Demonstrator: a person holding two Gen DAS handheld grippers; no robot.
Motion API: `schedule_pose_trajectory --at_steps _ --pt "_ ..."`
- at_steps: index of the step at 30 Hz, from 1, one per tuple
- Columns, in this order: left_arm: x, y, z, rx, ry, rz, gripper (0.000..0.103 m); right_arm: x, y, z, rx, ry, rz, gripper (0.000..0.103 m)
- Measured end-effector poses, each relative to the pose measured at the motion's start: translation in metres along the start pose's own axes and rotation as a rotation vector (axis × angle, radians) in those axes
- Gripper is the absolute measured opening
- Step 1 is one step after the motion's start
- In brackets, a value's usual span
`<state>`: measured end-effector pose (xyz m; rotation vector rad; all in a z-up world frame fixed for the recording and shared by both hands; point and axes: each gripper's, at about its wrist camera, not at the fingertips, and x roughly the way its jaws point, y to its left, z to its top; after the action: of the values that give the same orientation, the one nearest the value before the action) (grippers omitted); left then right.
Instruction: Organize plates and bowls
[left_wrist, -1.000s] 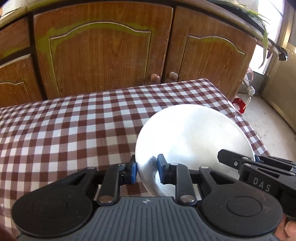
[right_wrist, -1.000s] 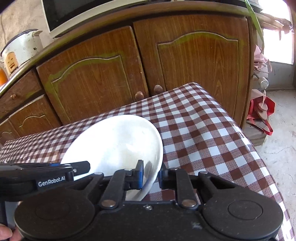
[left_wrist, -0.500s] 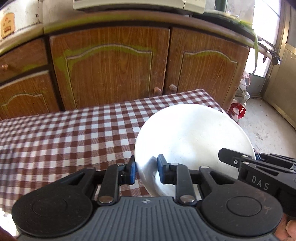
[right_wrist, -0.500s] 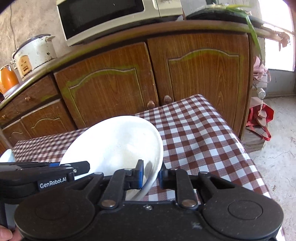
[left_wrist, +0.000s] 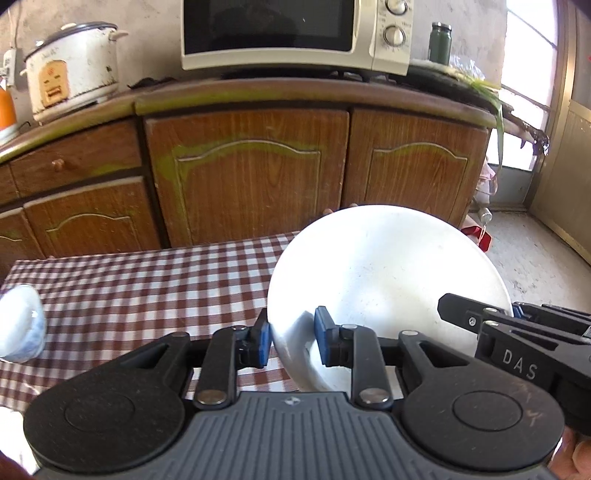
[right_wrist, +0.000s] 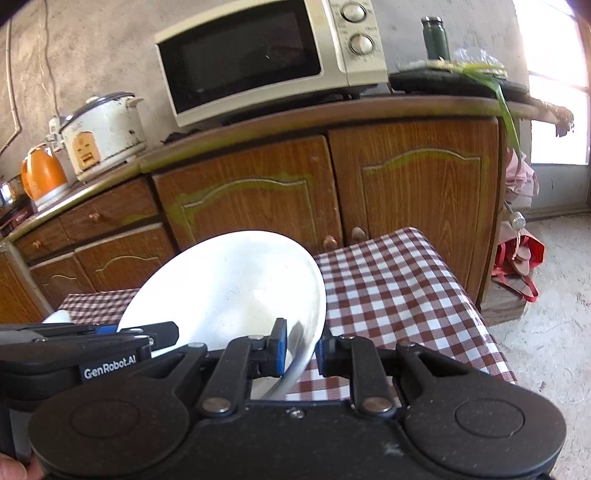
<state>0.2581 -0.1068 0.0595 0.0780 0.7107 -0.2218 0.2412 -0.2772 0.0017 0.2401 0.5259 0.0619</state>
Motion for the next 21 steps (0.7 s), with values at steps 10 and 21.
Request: schedule_pose_trajectory --at_steps 10,21 --pt "-0.033 0.018 0.0 -0.016 -0.018 0.044 0.028 -0.028 0.036 0.004 -0.022 -0.019 0.036 0.021" --pt "-0.063 0.039 -0.012 -0.026 -0.03 0.07 0.028 -0.049 0.068 -0.001 -0.042 -0.023 0.062 0.021"
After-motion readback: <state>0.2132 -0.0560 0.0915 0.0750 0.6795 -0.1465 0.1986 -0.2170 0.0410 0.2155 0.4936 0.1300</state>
